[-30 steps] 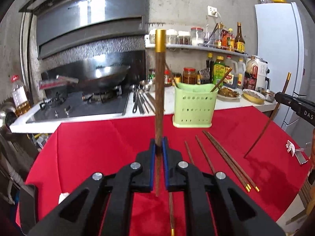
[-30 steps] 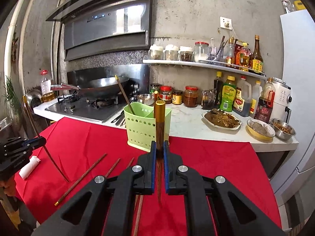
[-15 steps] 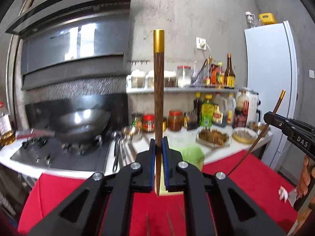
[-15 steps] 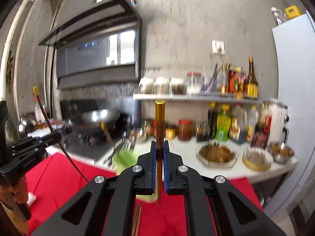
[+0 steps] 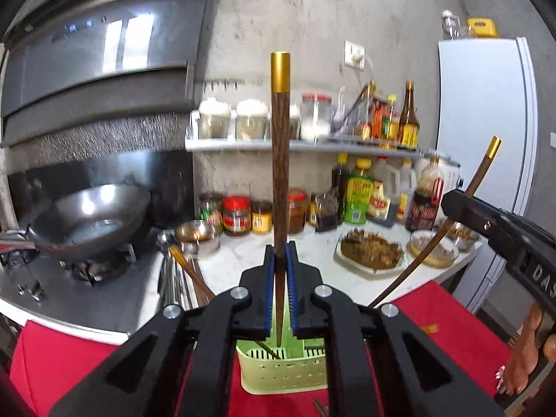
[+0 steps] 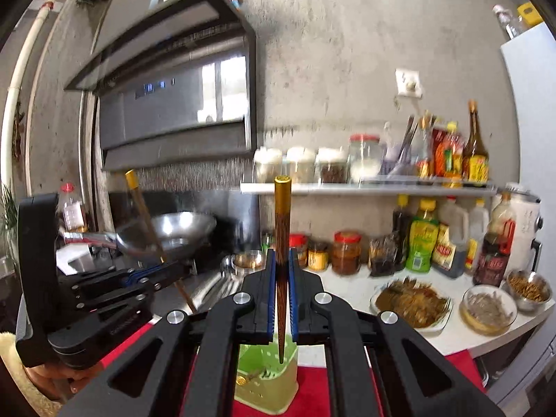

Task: Organize utensils
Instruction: 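Open the left tool over the holder while the right tool releases its chopstick, then lower both open tools toward the loose chopsticks on the red table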

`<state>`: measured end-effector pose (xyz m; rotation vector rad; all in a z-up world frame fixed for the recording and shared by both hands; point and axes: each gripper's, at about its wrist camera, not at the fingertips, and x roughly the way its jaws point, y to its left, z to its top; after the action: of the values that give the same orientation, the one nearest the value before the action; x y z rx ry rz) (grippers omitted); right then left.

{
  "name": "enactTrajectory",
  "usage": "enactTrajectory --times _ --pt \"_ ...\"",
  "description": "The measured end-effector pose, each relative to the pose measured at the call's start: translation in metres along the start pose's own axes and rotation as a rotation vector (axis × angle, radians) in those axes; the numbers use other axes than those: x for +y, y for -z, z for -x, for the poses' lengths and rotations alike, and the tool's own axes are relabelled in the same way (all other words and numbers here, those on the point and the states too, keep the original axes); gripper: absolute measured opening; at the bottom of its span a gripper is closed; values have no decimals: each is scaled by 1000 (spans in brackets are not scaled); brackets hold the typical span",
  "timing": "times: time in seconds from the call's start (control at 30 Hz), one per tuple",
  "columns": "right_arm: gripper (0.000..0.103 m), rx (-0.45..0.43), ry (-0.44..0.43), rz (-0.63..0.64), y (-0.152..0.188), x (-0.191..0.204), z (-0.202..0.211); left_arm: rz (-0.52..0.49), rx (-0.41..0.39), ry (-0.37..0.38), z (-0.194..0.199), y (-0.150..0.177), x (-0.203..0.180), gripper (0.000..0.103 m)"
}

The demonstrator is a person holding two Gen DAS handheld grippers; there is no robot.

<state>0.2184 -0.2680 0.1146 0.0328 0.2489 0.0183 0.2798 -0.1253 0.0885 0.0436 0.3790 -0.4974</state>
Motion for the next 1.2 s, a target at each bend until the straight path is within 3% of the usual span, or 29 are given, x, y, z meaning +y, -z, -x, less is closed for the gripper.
enactTrajectory --times 0.2,0.33,0.4,0.43,0.53,0.8,0.93,1.2 --pt "7 102 0 7 28 0 -25 12 73 -11 -25 21 7 7" --pt "11 121 12 1 34 0 -27 15 105 -13 -29 26 8 7" --pt "26 116 17 -8 30 -2 -19 1 107 -16 -25 25 6 12" --pt "40 105 16 -11 27 -3 -12 -3 106 -14 -21 24 5 19" --pt "42 71 48 9 17 -3 14 -17 85 -33 -1 20 2 38" --pt "43 63 80 12 22 0 98 -53 61 -108 86 32 -8 45" --pt "44 117 56 26 58 12 134 -59 120 -176 130 71 -5 46" --pt "44 170 41 37 137 43 185 -9 187 -214 196 158 11 46"
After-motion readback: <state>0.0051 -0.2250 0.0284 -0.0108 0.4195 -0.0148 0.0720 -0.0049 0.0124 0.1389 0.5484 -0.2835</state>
